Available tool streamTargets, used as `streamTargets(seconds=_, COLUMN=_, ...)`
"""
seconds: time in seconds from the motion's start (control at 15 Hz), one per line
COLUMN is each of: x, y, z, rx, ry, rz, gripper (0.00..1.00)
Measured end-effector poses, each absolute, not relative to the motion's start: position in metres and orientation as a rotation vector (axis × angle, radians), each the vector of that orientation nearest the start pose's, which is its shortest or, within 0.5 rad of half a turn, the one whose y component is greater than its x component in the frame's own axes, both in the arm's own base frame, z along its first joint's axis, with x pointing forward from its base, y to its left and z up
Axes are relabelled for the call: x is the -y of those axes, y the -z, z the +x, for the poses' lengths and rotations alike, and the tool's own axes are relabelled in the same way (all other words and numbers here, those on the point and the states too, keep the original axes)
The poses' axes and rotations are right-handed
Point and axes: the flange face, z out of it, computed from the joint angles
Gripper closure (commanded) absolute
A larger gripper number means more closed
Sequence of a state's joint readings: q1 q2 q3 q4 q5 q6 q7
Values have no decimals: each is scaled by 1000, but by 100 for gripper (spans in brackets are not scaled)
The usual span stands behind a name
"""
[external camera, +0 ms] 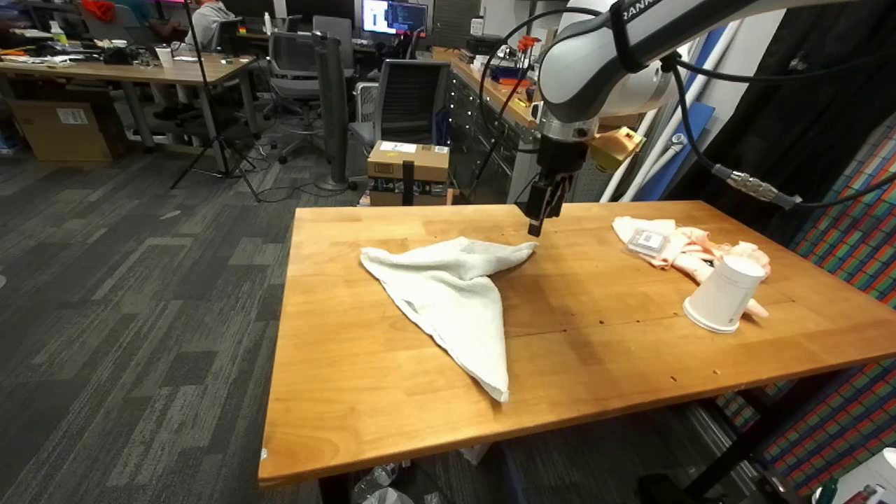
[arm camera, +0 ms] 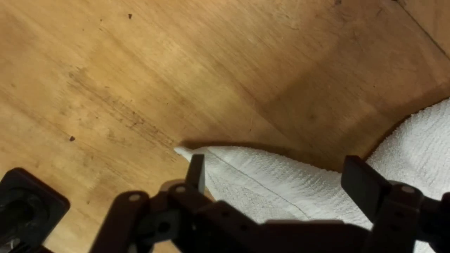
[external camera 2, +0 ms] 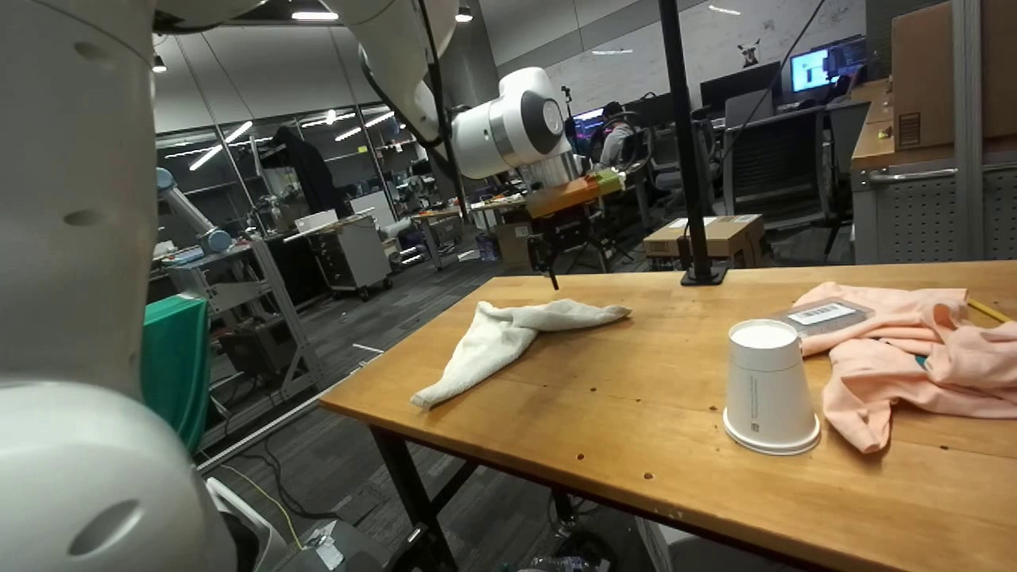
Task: Fold the cloth
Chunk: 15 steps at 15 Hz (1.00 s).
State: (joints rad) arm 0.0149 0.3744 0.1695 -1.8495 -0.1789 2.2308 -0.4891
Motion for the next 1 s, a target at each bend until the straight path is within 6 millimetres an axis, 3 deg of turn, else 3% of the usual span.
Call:
streamTargets(seconds=0.27, x=-106, y=-341, z=632, rx=1327, ry=64, rz=-2942, gripper=0)
streamTargets(seconds=0.47, x=-110, y=-341, z=637, rx=1391, ry=72, rz=-2903, gripper=0)
streamTargets(seconds=1.0, x=-126, y=-299, z=673, rx=1445, ry=-1, rz=-2835, gripper=0)
